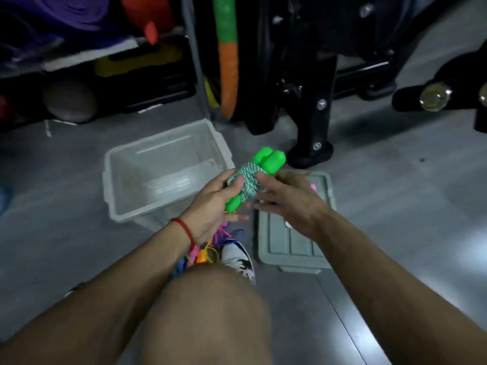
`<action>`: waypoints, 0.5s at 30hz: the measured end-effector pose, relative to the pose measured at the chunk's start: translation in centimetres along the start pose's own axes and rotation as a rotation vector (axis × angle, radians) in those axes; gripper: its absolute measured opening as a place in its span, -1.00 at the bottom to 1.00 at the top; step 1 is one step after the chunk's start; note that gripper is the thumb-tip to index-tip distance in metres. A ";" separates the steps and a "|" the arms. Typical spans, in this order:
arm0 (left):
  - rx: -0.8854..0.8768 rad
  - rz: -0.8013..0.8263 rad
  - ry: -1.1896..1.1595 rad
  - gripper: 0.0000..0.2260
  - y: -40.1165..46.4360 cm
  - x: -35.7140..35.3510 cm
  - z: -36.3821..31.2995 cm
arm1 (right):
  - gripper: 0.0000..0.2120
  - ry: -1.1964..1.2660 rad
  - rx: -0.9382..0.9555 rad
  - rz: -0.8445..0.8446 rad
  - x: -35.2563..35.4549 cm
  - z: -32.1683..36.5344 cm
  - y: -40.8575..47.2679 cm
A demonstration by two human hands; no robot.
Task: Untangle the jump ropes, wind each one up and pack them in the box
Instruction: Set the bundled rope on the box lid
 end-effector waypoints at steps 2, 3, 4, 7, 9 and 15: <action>0.065 0.055 0.125 -0.71 2.7 -1.4 1.9 | -0.63 0.158 -0.001 -0.165 3.3 -3.4 -0.1; 0.095 0.068 0.193 -0.70 3.9 -1.9 2.8 | -0.63 0.230 -0.011 -0.245 4.8 -5.3 -0.4; 0.121 0.076 0.288 -0.66 5.3 -2.0 3.8 | -0.65 0.297 -0.028 -0.322 6.2 -7.2 -0.6; 0.157 0.107 0.585 -0.55 8.9 -1.8 6.2 | -0.76 0.373 -0.132 -0.550 10.7 -13.1 -1.7; 0.166 0.093 0.625 -0.63 10.6 -1.3 7.4 | -0.76 0.334 -0.220 -0.674 13.8 -16.3 -2.1; 0.226 0.046 0.612 -0.78 12.7 0.8 9.8 | -0.93 0.240 -0.279 -0.877 20.8 -19.0 1.9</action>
Point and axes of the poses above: each hand's wrist, its own y-axis towards the middle knuckle, its own x-axis out of the back of the hand, z = x × y, the point moved 5 cm from there along y, towards the middle knuckle, and after that the axes turned 7 degrees about z, right-handed, at the moved point
